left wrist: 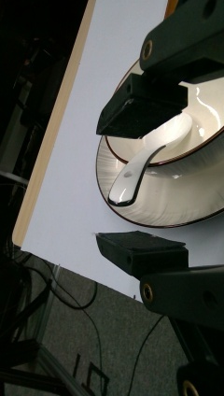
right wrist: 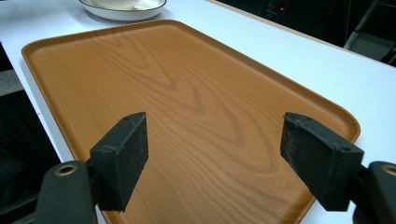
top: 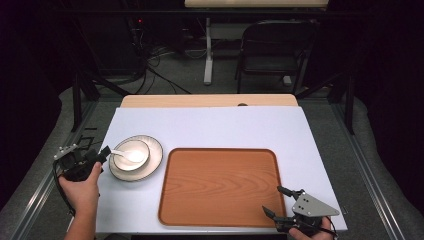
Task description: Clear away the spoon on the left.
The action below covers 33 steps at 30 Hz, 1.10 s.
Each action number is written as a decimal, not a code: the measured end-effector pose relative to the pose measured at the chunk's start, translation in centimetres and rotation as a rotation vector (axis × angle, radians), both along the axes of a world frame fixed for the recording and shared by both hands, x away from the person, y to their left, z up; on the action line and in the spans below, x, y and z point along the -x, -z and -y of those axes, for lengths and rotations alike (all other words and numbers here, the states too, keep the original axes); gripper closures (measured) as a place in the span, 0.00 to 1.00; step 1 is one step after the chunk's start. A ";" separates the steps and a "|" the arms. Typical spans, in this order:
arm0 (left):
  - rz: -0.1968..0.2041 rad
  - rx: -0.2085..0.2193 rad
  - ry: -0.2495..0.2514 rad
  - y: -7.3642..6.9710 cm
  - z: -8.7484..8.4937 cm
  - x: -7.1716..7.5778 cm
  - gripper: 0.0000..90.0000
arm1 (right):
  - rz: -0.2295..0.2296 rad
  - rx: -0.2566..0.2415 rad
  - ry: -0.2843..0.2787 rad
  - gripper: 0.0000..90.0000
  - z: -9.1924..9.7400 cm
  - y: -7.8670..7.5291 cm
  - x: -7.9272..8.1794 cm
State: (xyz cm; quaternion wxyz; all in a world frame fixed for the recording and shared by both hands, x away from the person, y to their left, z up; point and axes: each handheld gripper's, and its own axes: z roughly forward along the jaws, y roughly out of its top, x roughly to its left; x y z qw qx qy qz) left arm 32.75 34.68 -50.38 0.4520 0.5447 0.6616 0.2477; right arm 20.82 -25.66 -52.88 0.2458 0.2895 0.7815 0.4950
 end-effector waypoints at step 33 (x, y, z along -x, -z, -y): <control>-0.002 0.149 0.047 3.2 1.2 -2.3 0.73 | -0.006 0.000 -0.003 0.25 0.0 0.0 0.0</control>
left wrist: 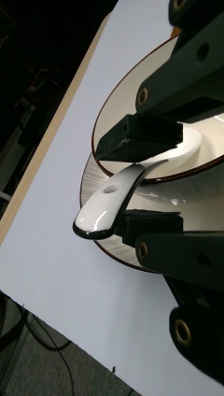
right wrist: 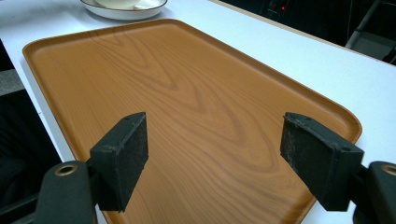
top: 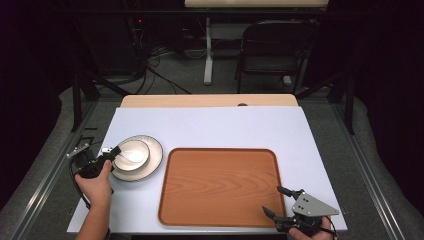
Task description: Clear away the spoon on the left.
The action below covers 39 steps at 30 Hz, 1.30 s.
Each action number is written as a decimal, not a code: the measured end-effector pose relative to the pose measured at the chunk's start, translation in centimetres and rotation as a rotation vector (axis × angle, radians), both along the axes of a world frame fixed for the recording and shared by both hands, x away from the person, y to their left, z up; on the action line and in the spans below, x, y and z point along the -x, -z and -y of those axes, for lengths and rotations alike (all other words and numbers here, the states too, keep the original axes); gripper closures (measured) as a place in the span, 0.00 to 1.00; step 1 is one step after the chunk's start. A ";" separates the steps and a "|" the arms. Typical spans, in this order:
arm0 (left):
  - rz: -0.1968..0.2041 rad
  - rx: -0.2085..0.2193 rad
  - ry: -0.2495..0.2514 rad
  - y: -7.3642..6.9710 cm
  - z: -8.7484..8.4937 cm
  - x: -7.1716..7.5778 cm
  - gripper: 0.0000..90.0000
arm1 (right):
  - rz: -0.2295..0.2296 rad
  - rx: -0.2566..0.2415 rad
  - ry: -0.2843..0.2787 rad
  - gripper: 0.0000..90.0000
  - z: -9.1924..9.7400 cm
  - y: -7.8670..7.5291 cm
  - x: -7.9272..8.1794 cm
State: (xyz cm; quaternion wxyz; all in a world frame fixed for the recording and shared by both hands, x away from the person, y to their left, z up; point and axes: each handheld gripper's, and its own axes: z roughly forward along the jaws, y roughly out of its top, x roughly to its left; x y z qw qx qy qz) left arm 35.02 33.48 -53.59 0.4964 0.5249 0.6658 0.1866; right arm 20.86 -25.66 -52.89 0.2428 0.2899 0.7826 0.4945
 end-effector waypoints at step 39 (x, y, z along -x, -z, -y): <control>0.079 0.060 0.060 -3.0 0.2 0.2 0.94 | 0.003 0.002 -0.002 0.25 0.0 0.0 0.0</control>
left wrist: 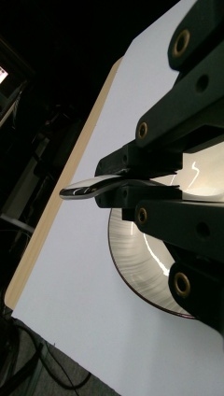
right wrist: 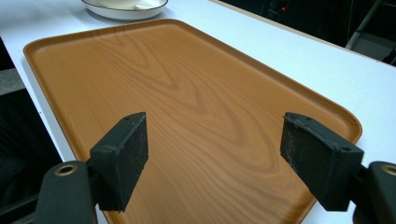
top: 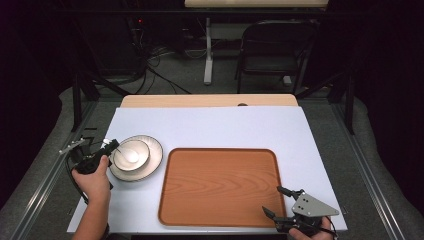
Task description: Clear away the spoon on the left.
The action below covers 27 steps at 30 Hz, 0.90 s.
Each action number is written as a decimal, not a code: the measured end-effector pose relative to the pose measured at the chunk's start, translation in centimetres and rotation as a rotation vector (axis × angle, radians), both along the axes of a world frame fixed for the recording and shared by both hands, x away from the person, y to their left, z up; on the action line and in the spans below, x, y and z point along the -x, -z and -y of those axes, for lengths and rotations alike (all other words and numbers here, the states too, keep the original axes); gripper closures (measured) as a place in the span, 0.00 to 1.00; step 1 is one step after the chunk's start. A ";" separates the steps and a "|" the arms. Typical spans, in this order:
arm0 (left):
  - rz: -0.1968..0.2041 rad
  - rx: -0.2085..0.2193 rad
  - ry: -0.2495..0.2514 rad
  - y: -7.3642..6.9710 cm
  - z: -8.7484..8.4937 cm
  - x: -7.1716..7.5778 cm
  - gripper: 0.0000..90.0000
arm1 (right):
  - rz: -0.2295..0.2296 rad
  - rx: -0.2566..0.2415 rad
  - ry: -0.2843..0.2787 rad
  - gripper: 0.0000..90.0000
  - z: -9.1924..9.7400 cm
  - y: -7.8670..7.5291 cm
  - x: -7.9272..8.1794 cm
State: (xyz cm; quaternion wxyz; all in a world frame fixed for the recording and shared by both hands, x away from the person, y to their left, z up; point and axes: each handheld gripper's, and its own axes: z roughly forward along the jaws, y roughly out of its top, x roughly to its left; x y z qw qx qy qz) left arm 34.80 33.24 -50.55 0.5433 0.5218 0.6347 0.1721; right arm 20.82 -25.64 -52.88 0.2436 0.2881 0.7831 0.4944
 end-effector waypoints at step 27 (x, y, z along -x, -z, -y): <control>0.086 -0.103 0.078 -7.2 -0.1 1.6 0.95 | -0.001 0.001 0.002 0.25 0.0 0.0 0.0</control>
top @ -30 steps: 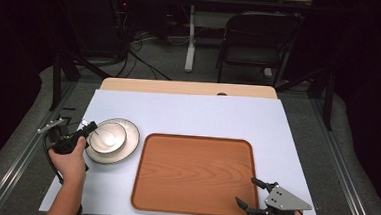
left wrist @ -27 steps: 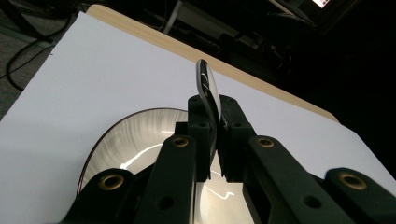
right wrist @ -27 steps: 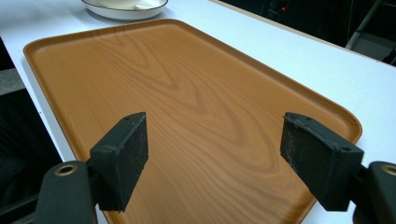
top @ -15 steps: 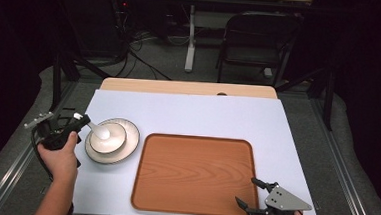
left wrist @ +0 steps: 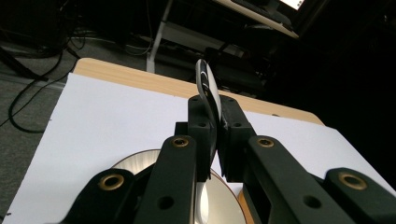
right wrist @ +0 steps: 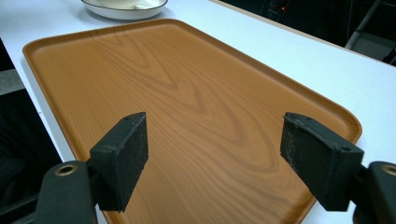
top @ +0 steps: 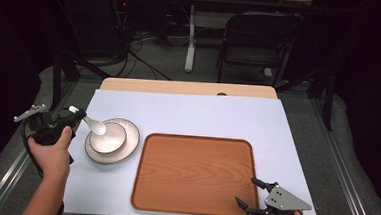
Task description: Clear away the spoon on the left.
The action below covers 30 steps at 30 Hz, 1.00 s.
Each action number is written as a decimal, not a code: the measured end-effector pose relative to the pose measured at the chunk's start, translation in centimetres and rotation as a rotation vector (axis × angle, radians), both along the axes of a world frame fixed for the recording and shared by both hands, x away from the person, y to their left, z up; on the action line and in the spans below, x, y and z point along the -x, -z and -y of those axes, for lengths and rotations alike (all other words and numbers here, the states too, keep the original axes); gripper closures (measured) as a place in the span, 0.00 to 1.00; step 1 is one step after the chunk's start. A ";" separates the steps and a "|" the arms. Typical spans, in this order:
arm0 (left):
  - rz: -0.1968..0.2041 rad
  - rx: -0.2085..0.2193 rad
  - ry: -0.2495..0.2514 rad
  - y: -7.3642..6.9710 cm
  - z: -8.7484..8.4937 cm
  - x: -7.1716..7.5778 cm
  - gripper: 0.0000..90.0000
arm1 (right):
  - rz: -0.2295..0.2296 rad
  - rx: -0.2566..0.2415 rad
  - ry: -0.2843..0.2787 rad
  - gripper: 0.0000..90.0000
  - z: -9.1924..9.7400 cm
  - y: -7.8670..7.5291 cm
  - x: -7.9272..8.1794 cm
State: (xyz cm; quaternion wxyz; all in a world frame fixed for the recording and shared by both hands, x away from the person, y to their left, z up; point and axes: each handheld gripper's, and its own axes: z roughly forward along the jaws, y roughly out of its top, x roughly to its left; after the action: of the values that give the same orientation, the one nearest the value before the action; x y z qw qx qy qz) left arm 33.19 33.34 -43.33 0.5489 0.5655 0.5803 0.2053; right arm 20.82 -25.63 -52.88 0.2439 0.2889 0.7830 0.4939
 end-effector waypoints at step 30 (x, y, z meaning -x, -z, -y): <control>-0.116 -0.179 0.371 -4.4 6.3 0.7 0.94 | -0.003 0.001 0.002 0.25 0.0 0.0 0.0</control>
State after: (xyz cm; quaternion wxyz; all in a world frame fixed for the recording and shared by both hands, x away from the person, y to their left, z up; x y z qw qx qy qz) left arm 32.50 27.08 -38.93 0.4905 0.7200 0.4763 0.1186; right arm 20.86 -25.61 -52.89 0.2434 0.2900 0.7834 0.4928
